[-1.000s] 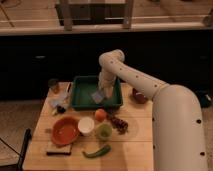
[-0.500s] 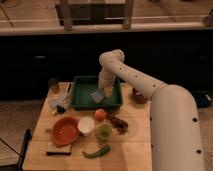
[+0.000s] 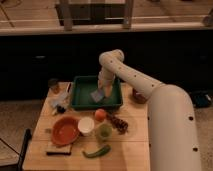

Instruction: Place sponge in tray

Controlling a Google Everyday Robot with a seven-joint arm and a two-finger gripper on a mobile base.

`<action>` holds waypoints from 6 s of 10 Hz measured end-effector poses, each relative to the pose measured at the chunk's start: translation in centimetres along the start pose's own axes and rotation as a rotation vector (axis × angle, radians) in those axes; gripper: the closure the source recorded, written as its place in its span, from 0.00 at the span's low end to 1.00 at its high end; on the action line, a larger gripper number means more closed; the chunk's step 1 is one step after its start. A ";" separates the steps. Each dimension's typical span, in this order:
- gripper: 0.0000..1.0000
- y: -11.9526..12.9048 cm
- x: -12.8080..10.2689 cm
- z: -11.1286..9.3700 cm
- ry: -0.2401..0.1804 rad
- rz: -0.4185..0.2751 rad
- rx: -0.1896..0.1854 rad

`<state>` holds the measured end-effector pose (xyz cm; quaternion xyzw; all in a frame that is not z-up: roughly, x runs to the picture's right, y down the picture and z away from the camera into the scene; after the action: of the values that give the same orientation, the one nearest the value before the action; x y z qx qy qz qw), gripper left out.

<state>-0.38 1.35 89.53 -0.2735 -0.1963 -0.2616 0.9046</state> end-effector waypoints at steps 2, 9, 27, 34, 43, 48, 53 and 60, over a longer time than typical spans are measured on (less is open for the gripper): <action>0.99 -0.1 0.3 0.1 -0.002 0.005 0.002; 0.99 -0.4 0.9 0.5 -0.013 0.016 0.005; 0.99 -0.8 2.2 0.7 -0.046 0.043 0.004; 0.99 -0.9 2.5 0.8 -0.057 0.053 0.003; 0.99 -1.1 2.9 0.9 -0.069 0.065 0.005; 0.99 -1.2 3.2 1.0 -0.077 0.072 0.005; 0.99 -1.3 3.4 1.1 -0.082 0.077 0.008; 0.99 -1.4 3.6 1.3 -0.092 0.081 0.008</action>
<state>1.34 -0.23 92.85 -0.2894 -0.2276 -0.2111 0.9055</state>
